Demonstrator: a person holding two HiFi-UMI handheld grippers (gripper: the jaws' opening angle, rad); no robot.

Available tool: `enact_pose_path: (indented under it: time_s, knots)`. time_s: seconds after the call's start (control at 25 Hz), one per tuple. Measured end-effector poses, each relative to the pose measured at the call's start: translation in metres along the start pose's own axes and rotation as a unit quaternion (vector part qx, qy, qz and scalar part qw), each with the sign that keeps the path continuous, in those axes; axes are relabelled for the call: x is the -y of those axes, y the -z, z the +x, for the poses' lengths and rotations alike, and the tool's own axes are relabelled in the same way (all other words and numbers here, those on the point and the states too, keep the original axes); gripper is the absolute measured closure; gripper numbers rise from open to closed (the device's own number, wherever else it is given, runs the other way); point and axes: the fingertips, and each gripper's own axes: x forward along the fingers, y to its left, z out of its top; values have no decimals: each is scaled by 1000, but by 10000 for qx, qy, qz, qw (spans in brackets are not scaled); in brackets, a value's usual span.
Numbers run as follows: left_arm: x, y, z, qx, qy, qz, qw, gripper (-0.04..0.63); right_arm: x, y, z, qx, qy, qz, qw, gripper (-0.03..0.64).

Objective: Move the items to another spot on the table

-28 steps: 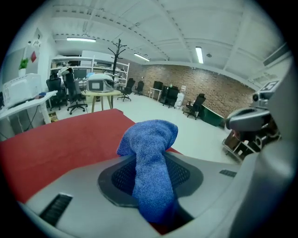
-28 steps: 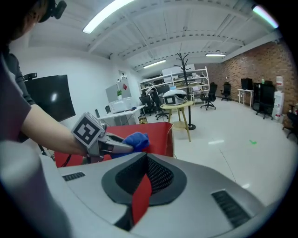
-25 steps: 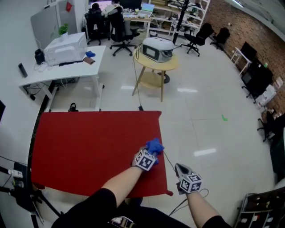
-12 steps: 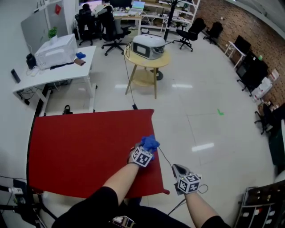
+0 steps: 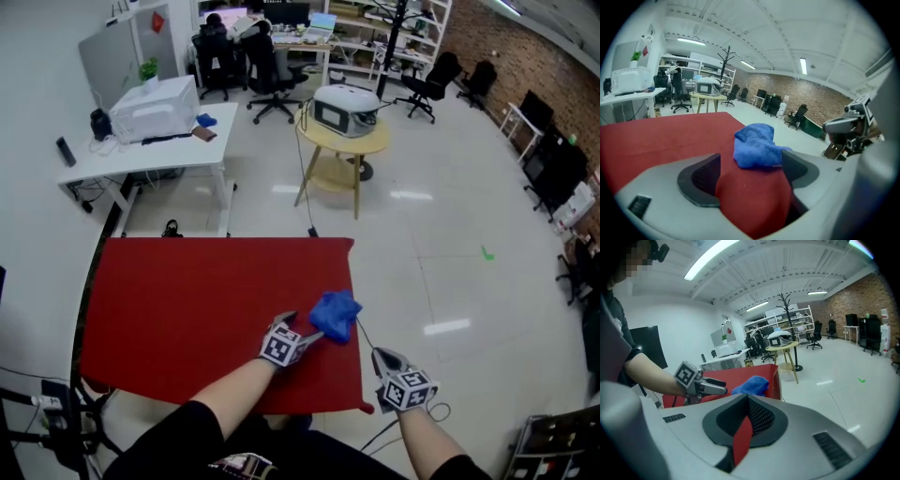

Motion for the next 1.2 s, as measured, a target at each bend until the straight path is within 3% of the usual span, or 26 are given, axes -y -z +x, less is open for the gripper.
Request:
enact_pose_path:
  time_s: [0.08, 0.24, 0.36, 0.52, 0.76, 0.96, 1.2]
  knots:
    - [-6, 3, -37, 225, 49, -107, 9997, 211, -16, -5, 3, 32, -104, -49, 9999, 614]
    - [-27, 2, -115, 727, 2, -113, 9973, 456, -59, -14, 19, 87, -249, -83, 9996, 614]
    - [-47, 4, -167, 1045, 58, -118, 9944, 594, -102, -26, 37, 182, -300, -111, 9993, 614]
    - [-84, 11, -240, 1304, 112, -168, 9913, 594, -178, -40, 66, 329, -364, -136, 9987, 614]
    - [-132, 43, -364, 1262, 69, -166, 9918, 594, -305, -61, 99, 448, -727, -298, 9959, 614]
    - [-115, 63, -437, 1377, 37, -224, 9902, 594, -381, -75, 94, 466, -1330, -510, 9887, 614]
    - [-67, 80, -486, 1614, -312, -497, 9851, 594, -426, -69, 58, 417, -1980, -505, 9780, 614]
